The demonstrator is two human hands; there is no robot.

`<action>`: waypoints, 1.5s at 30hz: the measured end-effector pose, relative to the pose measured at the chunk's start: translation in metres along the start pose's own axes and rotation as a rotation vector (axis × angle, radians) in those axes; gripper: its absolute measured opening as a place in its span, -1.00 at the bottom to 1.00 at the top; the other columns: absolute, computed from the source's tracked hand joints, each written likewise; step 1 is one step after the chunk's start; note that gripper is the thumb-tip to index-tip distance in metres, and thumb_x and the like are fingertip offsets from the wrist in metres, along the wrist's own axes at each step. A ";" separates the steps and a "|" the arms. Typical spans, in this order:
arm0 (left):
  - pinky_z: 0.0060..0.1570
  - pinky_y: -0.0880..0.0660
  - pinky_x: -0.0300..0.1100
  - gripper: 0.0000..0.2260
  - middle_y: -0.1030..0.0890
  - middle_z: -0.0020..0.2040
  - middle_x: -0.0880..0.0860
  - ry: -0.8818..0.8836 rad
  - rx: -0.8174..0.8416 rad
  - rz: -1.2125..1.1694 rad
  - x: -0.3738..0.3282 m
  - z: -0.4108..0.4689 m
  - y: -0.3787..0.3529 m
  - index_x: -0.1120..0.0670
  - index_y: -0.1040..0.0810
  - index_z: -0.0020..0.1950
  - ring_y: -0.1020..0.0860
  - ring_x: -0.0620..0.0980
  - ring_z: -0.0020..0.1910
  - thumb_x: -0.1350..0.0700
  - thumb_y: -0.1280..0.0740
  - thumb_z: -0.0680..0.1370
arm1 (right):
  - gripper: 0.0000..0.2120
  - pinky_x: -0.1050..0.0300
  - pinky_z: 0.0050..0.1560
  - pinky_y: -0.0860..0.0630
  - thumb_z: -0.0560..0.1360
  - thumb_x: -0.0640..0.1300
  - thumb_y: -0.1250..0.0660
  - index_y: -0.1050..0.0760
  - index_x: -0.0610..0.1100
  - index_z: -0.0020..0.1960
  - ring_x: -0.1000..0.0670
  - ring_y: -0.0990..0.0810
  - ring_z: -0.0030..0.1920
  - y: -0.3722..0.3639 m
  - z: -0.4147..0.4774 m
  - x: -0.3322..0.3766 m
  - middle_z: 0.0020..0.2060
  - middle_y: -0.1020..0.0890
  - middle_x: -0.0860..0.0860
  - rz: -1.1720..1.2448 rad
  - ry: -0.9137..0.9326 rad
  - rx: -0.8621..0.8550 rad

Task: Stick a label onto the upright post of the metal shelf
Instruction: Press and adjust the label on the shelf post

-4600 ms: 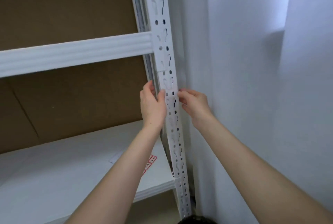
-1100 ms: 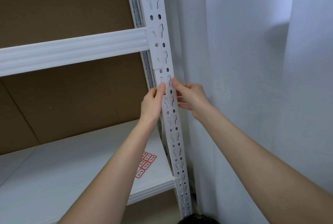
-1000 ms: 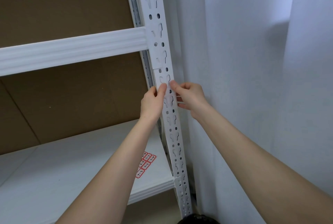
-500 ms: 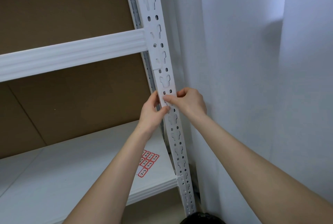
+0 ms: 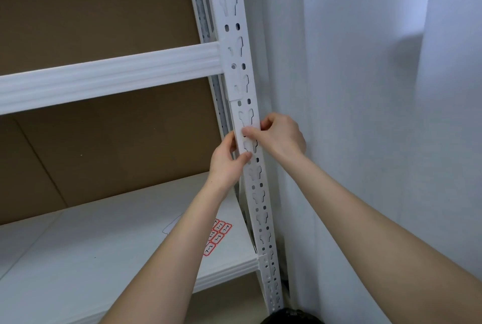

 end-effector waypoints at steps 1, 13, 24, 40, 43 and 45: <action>0.21 -0.50 -0.06 -0.57 -0.56 0.18 -0.09 0.003 0.001 -0.002 0.000 0.000 0.000 -0.05 -0.40 0.35 -0.50 -0.13 0.21 0.27 -0.31 0.53 | -0.73 0.08 -0.15 -0.50 0.35 0.18 -0.41 -0.50 -0.01 -0.23 -0.01 -0.61 -0.18 0.000 0.002 -0.003 -0.26 -0.62 0.10 0.038 -0.004 0.010; 0.22 -0.50 -0.01 -0.58 -0.57 0.23 -0.04 0.021 -0.013 -0.008 -0.002 -0.002 -0.002 -0.05 -0.39 0.36 -0.50 -0.08 0.24 0.27 -0.31 0.54 | -0.61 0.15 -0.27 -0.42 0.29 0.29 -0.41 -0.43 -0.02 -0.33 0.04 -0.54 -0.31 0.002 0.001 -0.001 -0.37 -0.56 0.10 0.077 -0.089 0.021; 0.17 -0.52 -0.06 -0.58 -0.57 0.22 -0.06 0.010 -0.014 0.009 -0.002 -0.002 -0.002 -0.04 -0.39 0.34 -0.51 -0.10 0.23 0.28 -0.29 0.54 | -0.84 -0.13 0.04 -0.59 0.34 0.06 -0.41 -0.59 0.00 -0.34 -0.02 -0.68 -0.13 -0.001 0.001 -0.014 -0.28 -0.70 0.08 0.365 -0.120 0.080; 0.00 -0.52 -0.22 -0.61 -0.57 0.21 -0.05 0.013 -0.006 -0.020 -0.003 -0.004 -0.003 -0.03 -0.39 0.33 -0.52 -0.14 0.16 0.29 -0.26 0.56 | -0.76 0.15 -0.19 -0.54 0.41 0.02 -0.45 -0.50 -0.10 -0.29 0.08 -0.58 -0.34 0.001 -0.004 -0.017 -0.31 -0.65 0.00 0.619 -0.232 0.111; -0.07 -0.49 -0.31 -0.60 -0.57 0.22 -0.04 0.016 -0.014 -0.016 -0.003 -0.004 -0.004 -0.02 -0.38 0.36 -0.51 -0.15 0.14 0.29 -0.26 0.56 | -0.77 0.10 -0.07 -0.56 0.42 -0.04 -0.46 -0.46 -0.11 -0.28 0.08 -0.53 -0.34 -0.002 -0.005 -0.017 -0.33 -0.61 0.01 0.689 -0.300 0.160; -0.04 -0.49 -0.29 -0.59 -0.56 0.23 -0.04 0.017 -0.020 -0.012 -0.003 -0.004 -0.004 -0.01 -0.38 0.37 -0.51 -0.13 0.16 0.29 -0.26 0.56 | -0.78 0.12 -0.08 -0.56 0.44 -0.10 -0.45 -0.45 -0.11 -0.28 0.08 -0.50 -0.35 -0.002 -0.007 -0.018 -0.35 -0.58 0.01 0.702 -0.328 0.188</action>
Point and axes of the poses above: each hand's wrist, its own z-axis towards the middle knuckle, its own y-axis out of the back of the hand, x = y × z, the point moved 4 cm from there along z, towards the middle knuckle
